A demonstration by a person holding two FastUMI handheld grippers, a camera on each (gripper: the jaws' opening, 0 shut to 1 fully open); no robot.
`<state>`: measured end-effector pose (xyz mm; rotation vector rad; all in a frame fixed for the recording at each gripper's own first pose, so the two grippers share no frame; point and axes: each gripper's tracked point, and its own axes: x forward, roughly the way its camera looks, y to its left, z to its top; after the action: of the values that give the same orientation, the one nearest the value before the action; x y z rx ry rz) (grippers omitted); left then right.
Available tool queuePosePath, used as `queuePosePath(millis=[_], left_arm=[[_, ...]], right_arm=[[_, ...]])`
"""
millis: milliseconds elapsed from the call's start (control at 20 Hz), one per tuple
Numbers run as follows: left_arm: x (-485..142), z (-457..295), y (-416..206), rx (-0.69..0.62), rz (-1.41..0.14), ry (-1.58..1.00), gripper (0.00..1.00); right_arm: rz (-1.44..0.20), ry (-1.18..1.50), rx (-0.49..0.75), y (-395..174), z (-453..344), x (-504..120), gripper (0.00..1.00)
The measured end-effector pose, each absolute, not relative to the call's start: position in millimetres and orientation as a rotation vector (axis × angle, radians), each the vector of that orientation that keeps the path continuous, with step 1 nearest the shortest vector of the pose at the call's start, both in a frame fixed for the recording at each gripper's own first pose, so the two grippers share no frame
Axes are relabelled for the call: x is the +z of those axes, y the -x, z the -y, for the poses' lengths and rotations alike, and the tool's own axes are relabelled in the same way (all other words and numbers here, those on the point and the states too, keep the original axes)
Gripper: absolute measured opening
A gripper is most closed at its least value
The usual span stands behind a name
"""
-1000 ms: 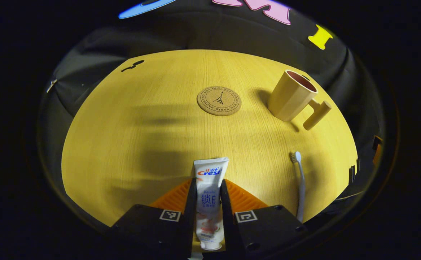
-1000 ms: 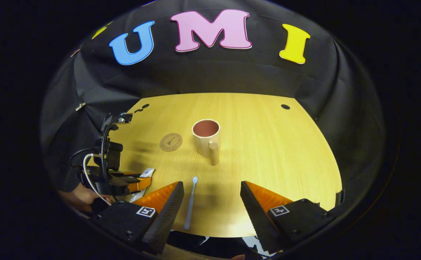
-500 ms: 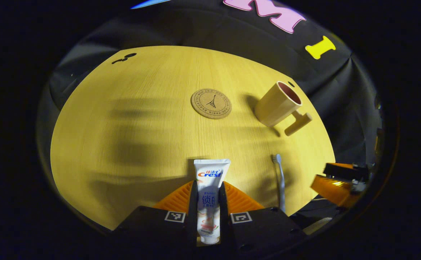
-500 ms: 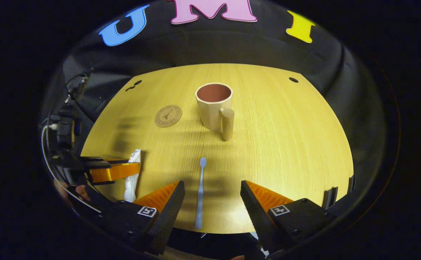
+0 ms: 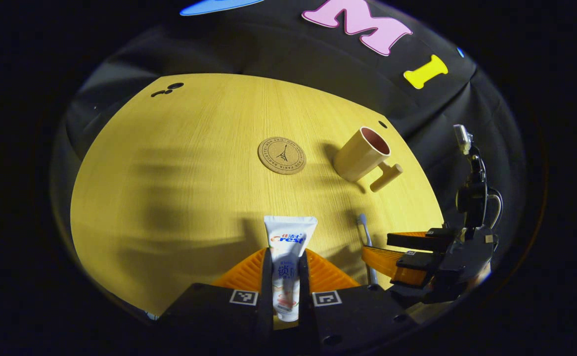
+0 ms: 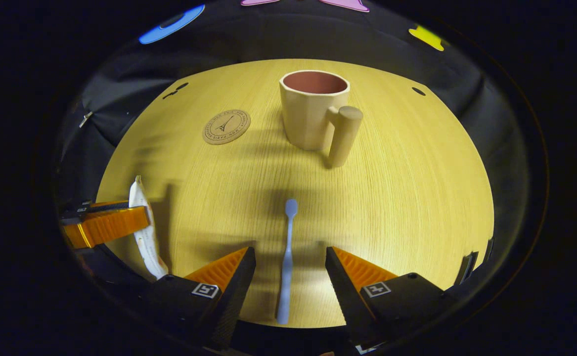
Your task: Put the toothbrush and toothpaste on the desktop into the cup, then pick up the cup and place it on the coaster on the desktop.
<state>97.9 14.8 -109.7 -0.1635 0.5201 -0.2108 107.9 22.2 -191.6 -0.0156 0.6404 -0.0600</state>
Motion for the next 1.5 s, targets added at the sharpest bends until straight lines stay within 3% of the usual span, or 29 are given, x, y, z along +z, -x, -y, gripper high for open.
queuePosePath(millis=[50,100,150,650,700,800,900,950,1000,1050,1150,1200,1500], left_arm=[[-108,-14,-98,-0.226,-0.516,0.176,0.24],[-109,-14,-98,-0.238,-0.511,0.180,0.29],[-108,-13,-99,-0.251,-0.505,0.180,0.23],[-109,-14,-93,-0.252,-0.504,0.178,0.17],[-108,-14,-91,-0.249,-0.500,0.177,0.16],[-101,-13,-89,-0.250,-0.483,0.182,0.16],[-94,-13,-87,-0.251,-0.469,0.202,0.17],[-92,-13,-86,-0.250,-0.462,0.210,0.17],[-91,-14,-86,-0.245,-0.457,0.214,0.17],[-90,-16,-86,-0.241,-0.453,0.215,0.16],[-87,-17,-84,-0.237,-0.445,0.219,0.16],[-86,-17,-84,-0.236,-0.441,0.222,0.16],[-74,-15,-82,-0.238,-0.396,0.231,0.16]], right_arm=[[-0.648,0.023,-0.060,-109,-23,-194,0.89],[-0.656,0.030,-0.060,-109,-24,-197,0.87],[-0.662,0.039,-0.061,-110,-23,-199,0.86],[-0.685,0.037,-0.076,-117,-20,-207,0.72],[-0.690,0.032,-0.081,-116,-18,-209,0.60],[-0.693,0.023,-0.089,-118,-16,-208,0.60],[-0.706,0.011,-0.100,-119,-14,-207,0.34],[-0.711,0.004,-0.107,-119,-14,-207,0.28],[-0.720,-0.004,-0.104,-118,-14,-207,0.08],[-0.719,-0.001,-0.081,-119,-15,-207,0.13],[-0.720,-0.019,-0.053,-120,-14,-207,0.13],[-0.713,-0.038,-0.035,-118,-17,-207,0.08],[-0.568,-0.158,0.085,-107,-23,-180,0.08]])
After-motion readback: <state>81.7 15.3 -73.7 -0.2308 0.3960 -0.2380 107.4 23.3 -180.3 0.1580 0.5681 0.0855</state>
